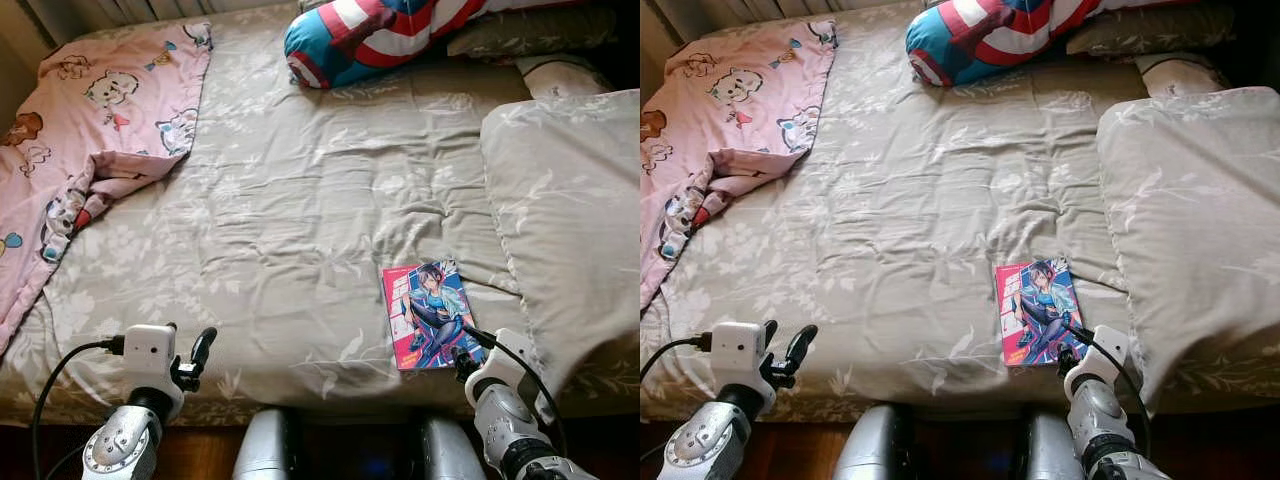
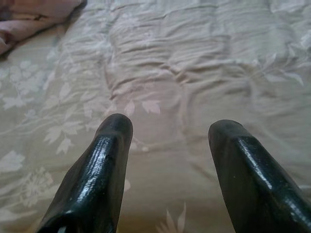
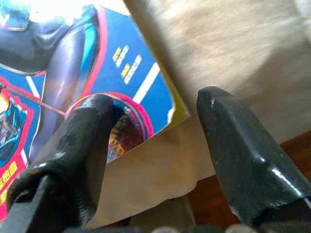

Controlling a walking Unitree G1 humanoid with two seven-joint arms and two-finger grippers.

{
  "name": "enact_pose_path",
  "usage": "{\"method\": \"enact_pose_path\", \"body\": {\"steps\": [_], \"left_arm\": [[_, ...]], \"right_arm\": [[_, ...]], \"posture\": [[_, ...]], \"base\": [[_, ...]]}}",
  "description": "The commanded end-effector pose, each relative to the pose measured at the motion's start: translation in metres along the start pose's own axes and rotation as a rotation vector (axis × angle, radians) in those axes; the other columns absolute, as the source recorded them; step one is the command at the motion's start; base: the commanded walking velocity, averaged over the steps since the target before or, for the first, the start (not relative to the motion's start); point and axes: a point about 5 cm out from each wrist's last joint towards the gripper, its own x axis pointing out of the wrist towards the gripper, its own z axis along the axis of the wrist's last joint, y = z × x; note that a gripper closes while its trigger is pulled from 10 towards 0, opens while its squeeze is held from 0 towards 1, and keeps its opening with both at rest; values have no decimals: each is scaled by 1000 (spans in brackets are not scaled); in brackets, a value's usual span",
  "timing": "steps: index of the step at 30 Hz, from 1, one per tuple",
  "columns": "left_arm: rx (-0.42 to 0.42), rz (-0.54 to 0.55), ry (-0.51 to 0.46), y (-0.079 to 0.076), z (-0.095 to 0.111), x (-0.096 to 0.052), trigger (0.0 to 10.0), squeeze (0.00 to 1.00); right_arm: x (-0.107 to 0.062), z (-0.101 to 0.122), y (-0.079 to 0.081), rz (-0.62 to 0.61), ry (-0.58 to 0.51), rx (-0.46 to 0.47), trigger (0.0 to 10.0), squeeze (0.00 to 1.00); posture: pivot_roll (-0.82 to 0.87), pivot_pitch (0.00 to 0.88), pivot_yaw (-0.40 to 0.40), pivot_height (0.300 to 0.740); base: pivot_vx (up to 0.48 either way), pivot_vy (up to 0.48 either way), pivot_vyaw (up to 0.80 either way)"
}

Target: Clean up the room

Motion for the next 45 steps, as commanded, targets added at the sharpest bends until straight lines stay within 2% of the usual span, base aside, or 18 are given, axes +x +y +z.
{"method": "enact_pose_path", "body": {"steps": [1, 12, 19, 24, 29, 33, 37, 45], "left_arm": [[11, 8, 33, 1, -7, 0, 10000, 0], [-6, 7, 5, -5, -6, 18, 10000, 0], [-24, 11, -14, -10, -6, 31, 10000, 0], [-38, 11, -28, -15, -7, 40, 10000, 0], [-54, 24, -47, -18, -8, 45, 10000, 0], [-74, 51, -45, -18, -15, 45, 10000, 0], [-114, 96, -39, -16, -22, 44, 10000, 0], [-125, 105, -9, -17, -35, 45, 10000, 0]], "right_arm": [[-3, -11, -3, -28, 12, 24, 10000, 0], [-6, -16, -4, -39, -24, 33, 10000, 0], [-6, -7, -5, -27, -108, -3, 10000, 0], [-6, 1, -7, -30, -149, 9, 10000, 0], [-6, 10, 1, 11, -218, -65, 10000, 0], [-8, 20, 17, 108, -304, -157, 10000, 0], [-12, 25, 25, 188, -364, -212, 10000, 0], [-12, 17, 19, 189, -332, -235, 10000, 0]], "posture": [[176, 198, 113, 635], [136, 135, 90, 635], [100, 87, 68, 635], [75, 51, 46, 635], [61, 23, 26, 635], [44, 6, 8, 635], [35, 0, -2, 640], [26, 0, -6, 684]], "base": [[0, 0, 0], [0, 0, 0], [0, 0, 0], [0, 0, 0], [0, 0, 0], [0, 0, 0], [0, 0, 0], [0, 0, 0]]}}
